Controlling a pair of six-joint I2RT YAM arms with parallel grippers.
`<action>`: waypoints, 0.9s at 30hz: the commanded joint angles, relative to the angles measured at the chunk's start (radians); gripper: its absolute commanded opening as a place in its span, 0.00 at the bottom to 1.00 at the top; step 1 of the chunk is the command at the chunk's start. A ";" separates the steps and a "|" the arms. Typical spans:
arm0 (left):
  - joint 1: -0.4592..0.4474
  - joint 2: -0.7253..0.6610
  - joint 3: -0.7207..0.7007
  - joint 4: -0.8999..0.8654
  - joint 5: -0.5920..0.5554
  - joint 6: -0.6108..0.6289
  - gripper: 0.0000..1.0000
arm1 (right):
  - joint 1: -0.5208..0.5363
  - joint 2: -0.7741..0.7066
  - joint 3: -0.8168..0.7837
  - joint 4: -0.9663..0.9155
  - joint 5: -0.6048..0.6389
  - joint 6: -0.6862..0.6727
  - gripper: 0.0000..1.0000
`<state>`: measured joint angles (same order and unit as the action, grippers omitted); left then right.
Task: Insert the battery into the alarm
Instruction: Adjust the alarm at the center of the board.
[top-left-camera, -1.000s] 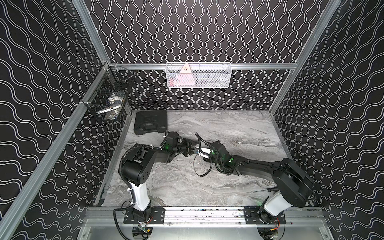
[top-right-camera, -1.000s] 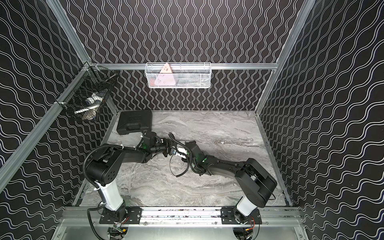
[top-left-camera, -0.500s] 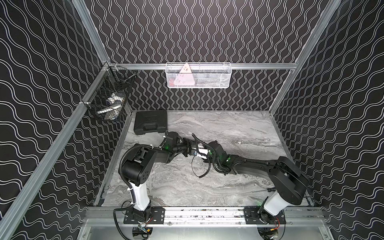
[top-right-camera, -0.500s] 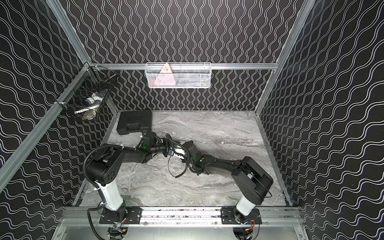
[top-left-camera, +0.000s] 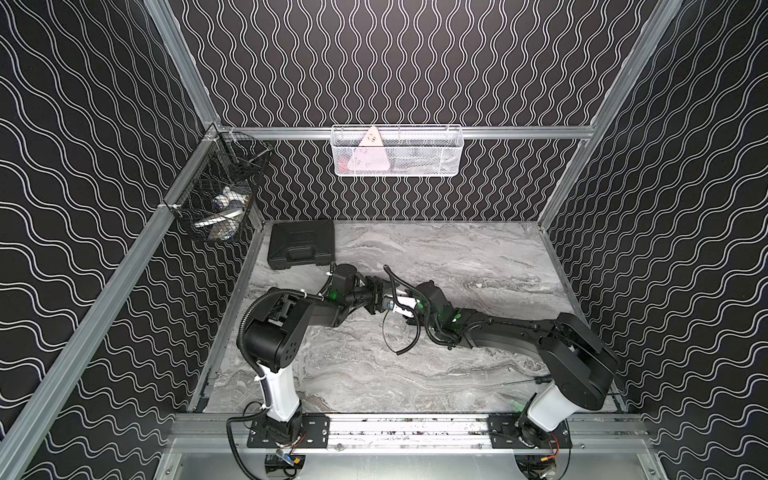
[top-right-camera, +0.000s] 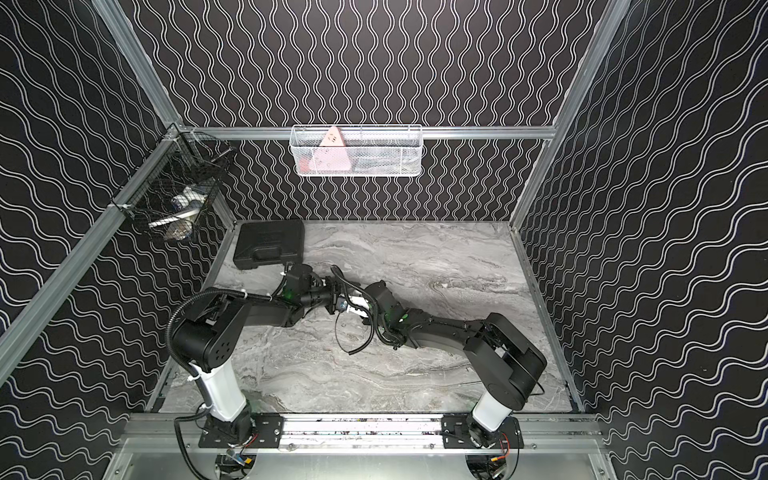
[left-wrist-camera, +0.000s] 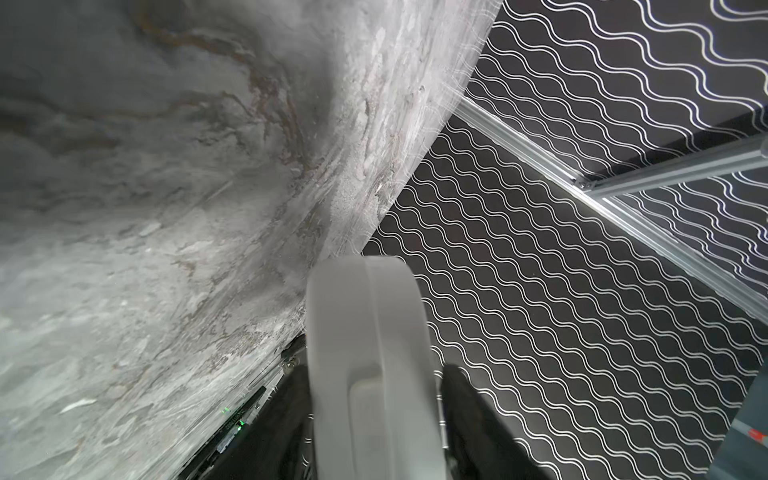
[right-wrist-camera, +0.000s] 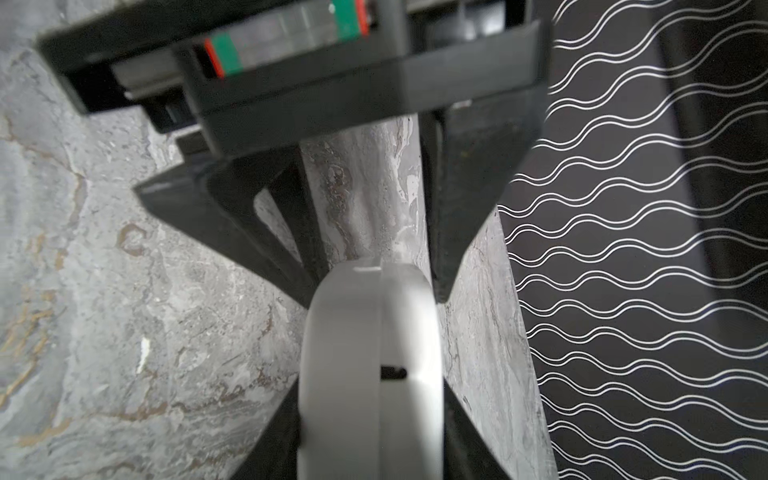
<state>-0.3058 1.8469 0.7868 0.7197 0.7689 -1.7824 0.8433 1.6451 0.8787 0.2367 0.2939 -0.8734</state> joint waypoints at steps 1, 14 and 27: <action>0.008 -0.010 -0.010 0.059 0.016 0.001 0.67 | -0.001 -0.010 0.004 0.029 0.007 0.054 0.29; 0.141 -0.232 0.021 -0.410 -0.135 0.513 0.99 | -0.099 -0.139 -0.067 0.077 -0.158 0.405 0.27; 0.139 -0.400 0.130 -0.839 -0.437 1.379 0.99 | -0.355 -0.123 -0.244 0.351 -0.699 1.592 0.28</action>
<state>-0.1612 1.4746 0.9264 -0.0376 0.4171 -0.6209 0.5034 1.4948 0.6491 0.4461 -0.2493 0.3737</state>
